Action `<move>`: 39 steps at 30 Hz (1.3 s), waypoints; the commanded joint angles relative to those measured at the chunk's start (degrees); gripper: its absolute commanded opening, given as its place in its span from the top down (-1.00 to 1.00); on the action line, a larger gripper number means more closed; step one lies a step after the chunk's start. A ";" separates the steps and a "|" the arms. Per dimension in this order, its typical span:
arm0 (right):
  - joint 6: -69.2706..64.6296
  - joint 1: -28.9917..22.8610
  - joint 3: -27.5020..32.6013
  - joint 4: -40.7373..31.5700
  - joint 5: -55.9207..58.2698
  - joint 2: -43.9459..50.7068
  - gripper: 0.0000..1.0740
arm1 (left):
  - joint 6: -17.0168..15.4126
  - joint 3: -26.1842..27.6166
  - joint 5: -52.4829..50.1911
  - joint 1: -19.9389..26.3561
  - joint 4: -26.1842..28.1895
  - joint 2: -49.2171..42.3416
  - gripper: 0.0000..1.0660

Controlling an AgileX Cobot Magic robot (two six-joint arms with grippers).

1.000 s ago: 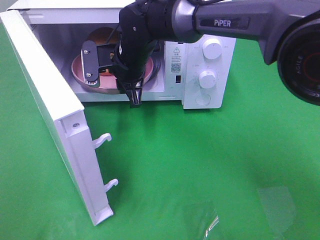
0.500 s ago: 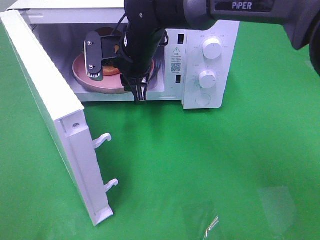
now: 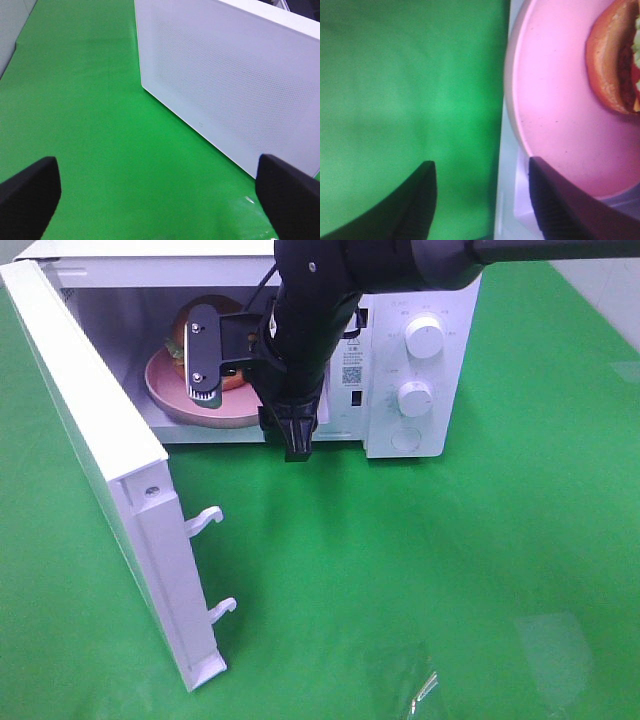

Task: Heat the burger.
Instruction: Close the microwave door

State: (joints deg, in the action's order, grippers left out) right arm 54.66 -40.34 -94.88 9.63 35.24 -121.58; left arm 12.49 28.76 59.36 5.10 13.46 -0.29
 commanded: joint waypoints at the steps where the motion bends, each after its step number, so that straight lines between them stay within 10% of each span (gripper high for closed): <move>1: -0.40 0.17 2.75 -0.46 -1.95 2.01 -0.12 | 0.06 -0.11 -0.34 0.17 -0.06 -1.03 -0.83; 39: -33.86 2.46 33.69 -2.86 -5.10 28.02 -0.16 | 0.06 -0.11 -0.34 0.17 -0.06 -1.03 -0.83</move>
State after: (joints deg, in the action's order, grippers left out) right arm 24.12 -39.13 -63.14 7.51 29.79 -96.31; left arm 12.49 28.76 59.36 5.10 13.46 -0.29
